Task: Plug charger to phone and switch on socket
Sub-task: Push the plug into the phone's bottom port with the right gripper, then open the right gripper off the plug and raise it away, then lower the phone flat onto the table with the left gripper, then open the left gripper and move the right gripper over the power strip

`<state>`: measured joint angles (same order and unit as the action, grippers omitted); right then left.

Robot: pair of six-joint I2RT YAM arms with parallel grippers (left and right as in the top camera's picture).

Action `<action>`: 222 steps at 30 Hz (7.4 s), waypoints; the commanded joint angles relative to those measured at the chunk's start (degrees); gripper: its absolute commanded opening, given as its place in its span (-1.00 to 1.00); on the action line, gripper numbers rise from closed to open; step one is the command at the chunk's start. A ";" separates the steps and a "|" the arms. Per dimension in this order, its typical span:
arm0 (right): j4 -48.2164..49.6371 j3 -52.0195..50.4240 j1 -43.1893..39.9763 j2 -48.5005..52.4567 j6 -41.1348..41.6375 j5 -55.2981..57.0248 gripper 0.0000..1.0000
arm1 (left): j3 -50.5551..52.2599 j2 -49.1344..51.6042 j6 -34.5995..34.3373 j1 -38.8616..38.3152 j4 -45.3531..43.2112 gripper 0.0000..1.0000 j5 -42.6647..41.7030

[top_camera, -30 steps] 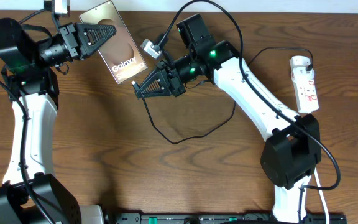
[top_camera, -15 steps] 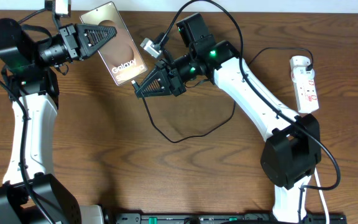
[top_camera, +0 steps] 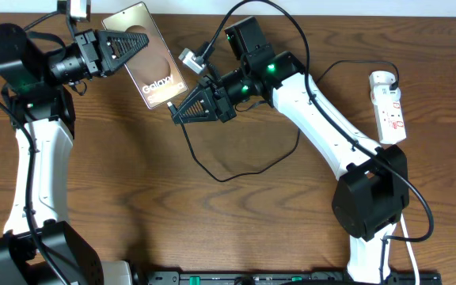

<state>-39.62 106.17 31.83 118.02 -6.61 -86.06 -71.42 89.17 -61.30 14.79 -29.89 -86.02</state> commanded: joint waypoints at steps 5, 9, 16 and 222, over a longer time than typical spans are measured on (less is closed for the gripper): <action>0.00 -0.28 -0.15 -0.33 0.33 -2.58 -0.98 | -1.03 -0.44 -0.24 0.04 -1.33 -0.85 -1.81; 0.00 -0.28 -0.13 -0.33 0.33 -2.62 -0.98 | -1.03 -0.44 0.02 0.04 -1.33 -0.85 -1.81; 0.02 -0.28 -0.15 -0.33 0.33 -2.60 -0.98 | -1.03 -0.44 0.46 0.04 -1.33 -0.86 -2.12; -36.85 28.83 -59.76 1.36 -3.93 60.39 0.99 | 5.49 -23.15 40.94 -8.04 63.04 0.96 70.25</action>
<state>-75.11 134.87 -27.79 113.78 -3.07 -20.93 -64.18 65.69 -15.20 8.40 34.44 -19.53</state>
